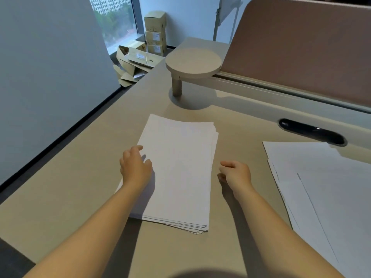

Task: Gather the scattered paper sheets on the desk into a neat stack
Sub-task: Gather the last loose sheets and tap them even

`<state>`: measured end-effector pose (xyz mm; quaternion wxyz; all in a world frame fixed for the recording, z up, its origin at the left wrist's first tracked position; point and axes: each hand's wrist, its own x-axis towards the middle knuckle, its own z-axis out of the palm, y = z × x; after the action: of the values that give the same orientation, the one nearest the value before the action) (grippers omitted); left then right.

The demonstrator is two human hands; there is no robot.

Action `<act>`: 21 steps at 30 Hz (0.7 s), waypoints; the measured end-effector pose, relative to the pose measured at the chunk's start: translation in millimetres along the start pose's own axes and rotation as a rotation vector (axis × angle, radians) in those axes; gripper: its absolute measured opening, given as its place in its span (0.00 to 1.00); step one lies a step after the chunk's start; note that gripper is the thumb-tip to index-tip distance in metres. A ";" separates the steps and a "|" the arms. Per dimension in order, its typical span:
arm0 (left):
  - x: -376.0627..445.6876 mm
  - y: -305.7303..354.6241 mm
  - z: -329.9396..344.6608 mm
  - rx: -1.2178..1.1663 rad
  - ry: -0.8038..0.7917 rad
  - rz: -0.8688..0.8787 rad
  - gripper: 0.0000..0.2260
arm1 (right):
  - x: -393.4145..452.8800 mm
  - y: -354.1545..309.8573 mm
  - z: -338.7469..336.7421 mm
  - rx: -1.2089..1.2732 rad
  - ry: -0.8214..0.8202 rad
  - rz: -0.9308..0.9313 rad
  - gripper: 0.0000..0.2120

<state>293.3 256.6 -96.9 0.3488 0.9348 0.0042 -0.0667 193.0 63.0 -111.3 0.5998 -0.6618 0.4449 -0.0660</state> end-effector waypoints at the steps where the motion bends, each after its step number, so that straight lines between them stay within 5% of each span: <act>1: -3.7 5.1 4.6 -0.052 -0.026 0.025 0.17 | 0.8 2.1 -7.3 -0.009 0.013 -0.007 0.12; 16: -154.2 143.6 153.2 -0.148 -0.398 0.001 0.23 | 4.7 59.5 -274.4 -0.155 0.128 0.023 0.19; 21: -190.9 161.4 197.3 -0.019 -0.343 -0.033 0.24 | 14.5 96.4 -336.3 -0.546 0.331 0.159 0.23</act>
<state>88.9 13.0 -114.9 0.3522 0.9061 -0.0395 -0.2308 -56.4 -182.7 -108.6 0.3232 -0.7416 0.5878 -0.0042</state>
